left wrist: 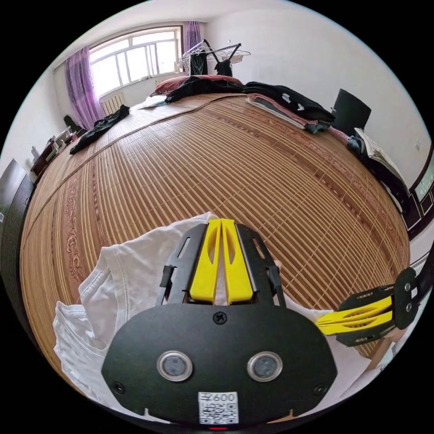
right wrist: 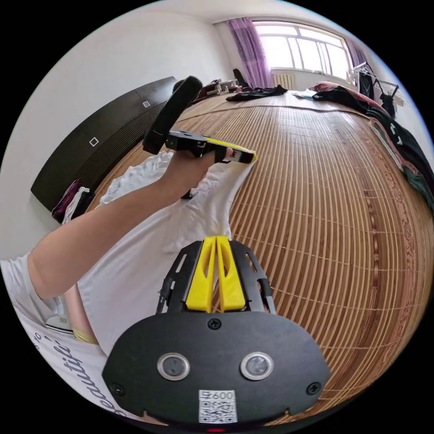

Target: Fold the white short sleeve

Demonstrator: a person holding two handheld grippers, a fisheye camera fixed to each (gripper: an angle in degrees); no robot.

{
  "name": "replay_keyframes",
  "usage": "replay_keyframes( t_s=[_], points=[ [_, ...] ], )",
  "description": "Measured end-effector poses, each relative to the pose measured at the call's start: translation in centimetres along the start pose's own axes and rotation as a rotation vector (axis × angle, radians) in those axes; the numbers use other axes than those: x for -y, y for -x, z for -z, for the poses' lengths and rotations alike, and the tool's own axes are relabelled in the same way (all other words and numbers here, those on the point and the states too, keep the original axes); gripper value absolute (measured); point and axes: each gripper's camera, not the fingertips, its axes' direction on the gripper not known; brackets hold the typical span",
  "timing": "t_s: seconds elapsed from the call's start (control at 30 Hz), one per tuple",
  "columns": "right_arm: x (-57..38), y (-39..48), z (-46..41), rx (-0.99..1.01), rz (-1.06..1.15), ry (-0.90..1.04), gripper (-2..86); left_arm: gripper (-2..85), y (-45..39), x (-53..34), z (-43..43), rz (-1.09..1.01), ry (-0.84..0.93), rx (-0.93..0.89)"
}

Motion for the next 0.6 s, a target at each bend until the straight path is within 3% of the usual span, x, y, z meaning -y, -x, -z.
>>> replay_keyframes(
  t_s=[0.2,0.37,0.47,0.6],
  points=[
    [0.0,2.4,0.6,-0.120,0.091,-0.018,-0.9,0.3,1.5,0.7,2.7,-0.002,-0.034,-0.046],
    [0.4,0.3,2.2,-0.018,0.015,-0.035,-0.9,0.3,4.7,0.1,12.0,0.035,-0.273,-0.174],
    [0.2,-2.3,3.6,0.122,-0.099,-0.072,-0.9,0.3,3.5,0.4,14.3,-0.151,-0.124,-0.382],
    [0.1,-4.3,6.2,0.207,-0.135,-0.150,-0.9,0.3,1.3,0.0,13.9,-0.279,0.120,-0.530]
  ],
)
